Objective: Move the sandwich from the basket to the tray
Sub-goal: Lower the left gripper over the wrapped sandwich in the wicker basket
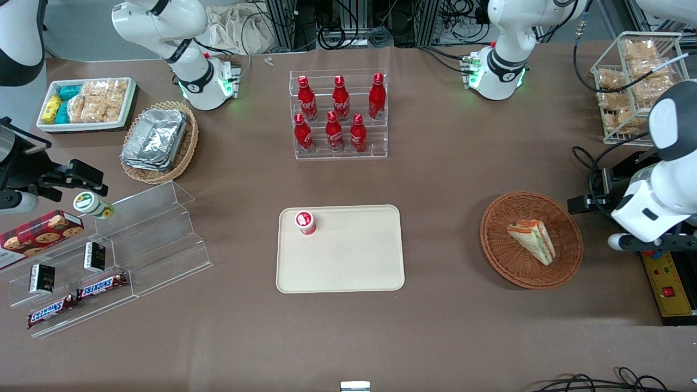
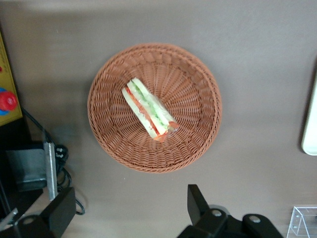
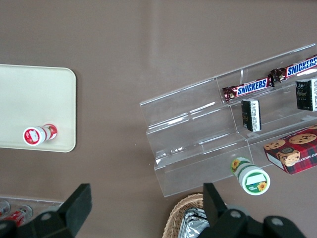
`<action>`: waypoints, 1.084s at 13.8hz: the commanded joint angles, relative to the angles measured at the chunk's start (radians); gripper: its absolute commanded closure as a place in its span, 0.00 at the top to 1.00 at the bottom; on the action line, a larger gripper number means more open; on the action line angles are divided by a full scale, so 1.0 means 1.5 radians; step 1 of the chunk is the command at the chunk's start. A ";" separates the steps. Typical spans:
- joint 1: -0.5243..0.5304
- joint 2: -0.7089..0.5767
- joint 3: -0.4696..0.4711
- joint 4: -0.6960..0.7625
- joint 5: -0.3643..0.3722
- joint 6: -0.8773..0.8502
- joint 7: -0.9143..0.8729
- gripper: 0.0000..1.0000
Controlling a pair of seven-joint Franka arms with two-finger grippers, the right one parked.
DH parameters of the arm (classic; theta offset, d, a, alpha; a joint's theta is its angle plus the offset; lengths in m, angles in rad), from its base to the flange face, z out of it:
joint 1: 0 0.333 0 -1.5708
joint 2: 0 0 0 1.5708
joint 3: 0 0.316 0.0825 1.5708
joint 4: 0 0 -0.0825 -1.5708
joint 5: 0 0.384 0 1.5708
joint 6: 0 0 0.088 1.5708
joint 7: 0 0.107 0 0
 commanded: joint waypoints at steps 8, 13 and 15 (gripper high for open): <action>-0.001 0.073 0.000 -0.214 0.014 0.336 -0.442 0.98; 0.000 0.121 0.001 -0.221 0.014 0.366 -0.474 0.93; 0.001 0.135 0.001 -0.226 0.014 0.385 -0.476 0.90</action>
